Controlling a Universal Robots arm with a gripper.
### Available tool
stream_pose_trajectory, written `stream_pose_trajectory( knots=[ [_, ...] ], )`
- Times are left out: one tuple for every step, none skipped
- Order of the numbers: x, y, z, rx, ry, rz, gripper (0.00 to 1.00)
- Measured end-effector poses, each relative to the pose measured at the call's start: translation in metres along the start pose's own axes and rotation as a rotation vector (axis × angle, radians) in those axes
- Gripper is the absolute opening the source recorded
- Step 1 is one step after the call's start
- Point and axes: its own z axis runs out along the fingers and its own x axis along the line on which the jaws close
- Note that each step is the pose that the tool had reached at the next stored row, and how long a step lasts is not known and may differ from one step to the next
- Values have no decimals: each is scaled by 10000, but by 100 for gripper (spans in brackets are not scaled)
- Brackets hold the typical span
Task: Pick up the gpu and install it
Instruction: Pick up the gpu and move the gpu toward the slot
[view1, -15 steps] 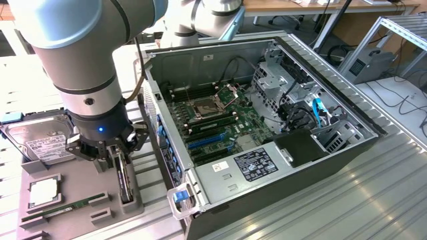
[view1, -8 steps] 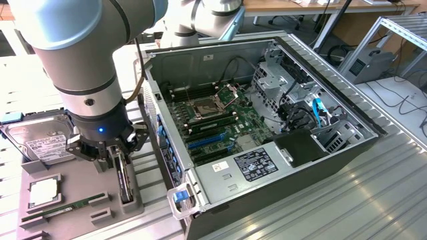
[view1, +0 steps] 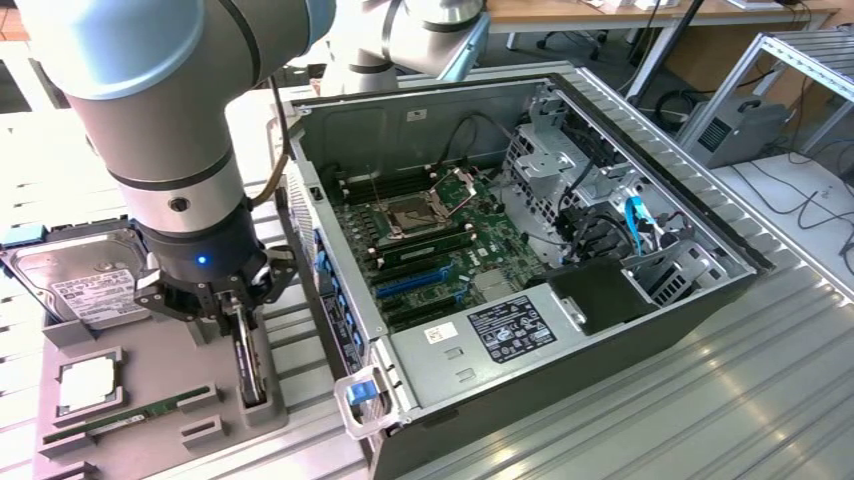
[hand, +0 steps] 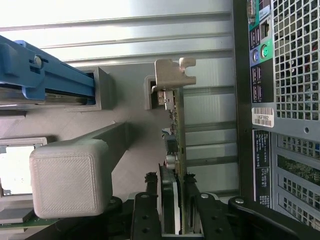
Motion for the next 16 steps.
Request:
stream_pose_trajectory(
  knots=[
    [0,0,0,1,1,0,31],
    [0,0,0,1,1,0,27],
    [0,0,-1,1,1,0,27],
    [0,0,0,1,0,0,27],
    [0,0,0,1,1,0,27],
    [0,0,-1,1,1,0,27],
    [0,0,0,1,1,0,27],
    [0,0,0,1,0,0,27],
    [0,0,0,1,1,0,27],
    [0,0,0,1,0,0,27],
    [0,0,-1,1,1,0,27],
    [0,0,0,1,0,0,27],
    [0,0,0,1,0,0,27],
    [0,0,0,1,1,0,27],
    [0,0,0,1,1,0,27],
    [0,0,0,1,0,0,27]
  ],
)
